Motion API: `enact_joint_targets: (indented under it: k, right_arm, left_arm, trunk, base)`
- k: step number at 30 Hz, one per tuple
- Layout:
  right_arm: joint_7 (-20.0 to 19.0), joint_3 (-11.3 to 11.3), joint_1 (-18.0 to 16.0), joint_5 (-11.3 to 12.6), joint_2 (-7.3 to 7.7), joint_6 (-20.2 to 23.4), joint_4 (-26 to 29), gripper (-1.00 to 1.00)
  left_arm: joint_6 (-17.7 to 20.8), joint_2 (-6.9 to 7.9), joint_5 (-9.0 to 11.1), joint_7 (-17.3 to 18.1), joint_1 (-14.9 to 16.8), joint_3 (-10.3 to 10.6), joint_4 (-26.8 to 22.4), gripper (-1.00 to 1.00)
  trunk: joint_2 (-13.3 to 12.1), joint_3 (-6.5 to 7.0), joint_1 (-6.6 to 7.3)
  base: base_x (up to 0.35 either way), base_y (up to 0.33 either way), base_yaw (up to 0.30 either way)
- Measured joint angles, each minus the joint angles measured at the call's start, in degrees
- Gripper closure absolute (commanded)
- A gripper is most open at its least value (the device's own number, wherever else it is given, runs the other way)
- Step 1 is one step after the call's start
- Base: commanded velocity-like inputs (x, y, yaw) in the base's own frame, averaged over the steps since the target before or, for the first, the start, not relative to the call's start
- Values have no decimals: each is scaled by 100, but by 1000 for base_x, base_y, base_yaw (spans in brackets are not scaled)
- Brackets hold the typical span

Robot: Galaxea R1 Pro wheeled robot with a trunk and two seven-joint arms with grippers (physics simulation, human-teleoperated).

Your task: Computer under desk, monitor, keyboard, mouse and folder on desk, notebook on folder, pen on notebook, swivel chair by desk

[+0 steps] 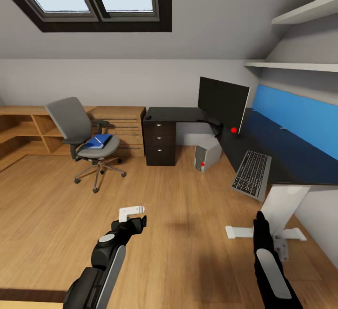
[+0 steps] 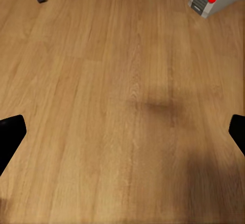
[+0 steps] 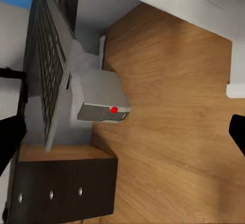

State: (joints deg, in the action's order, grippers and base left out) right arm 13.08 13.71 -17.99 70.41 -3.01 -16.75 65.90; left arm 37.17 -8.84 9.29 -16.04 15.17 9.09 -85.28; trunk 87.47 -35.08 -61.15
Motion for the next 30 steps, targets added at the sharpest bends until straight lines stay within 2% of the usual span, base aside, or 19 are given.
enact_joint_targets:
  k: [2,3,6,8,14,30]
  right_arm:
    - [-28,-29,0,60,4,-5,69,-100]
    - [-384,-164,0,101,-2,-16,123,-100]
    - [-1084,-237,0,139,-4,-19,140,-100]
    - [-1324,-252,0,129,-4,-22,141,-100]
    - [-1401,-256,0,120,-1,-23,146,-100]
    - [-1386,-239,0,150,5,11,136,-100]
  left_arm:
    - [0,1,2,1,0,15,0,-100]
    - [0,1,9,3,0,27,-8,-100]
    - [0,-3,12,4,0,39,-14,-100]
    - [0,-10,13,4,0,64,-17,-100]
    - [0,-10,10,1,0,145,-18,-100]
    - [0,-11,3,-5,0,157,-18,-100]
  trunk:
    - [0,0,0]
    - [0,0,0]
    - [39,-17,-21]
    - [119,-53,-65]
    - [360,-161,-197]
    - [1002,-449,-549]
  base:
    - [0,0,0]
    - [0,0,0]
    - [0,0,0]
    - [0,0,0]
    - [0,0,0]
    - [0,0,0]
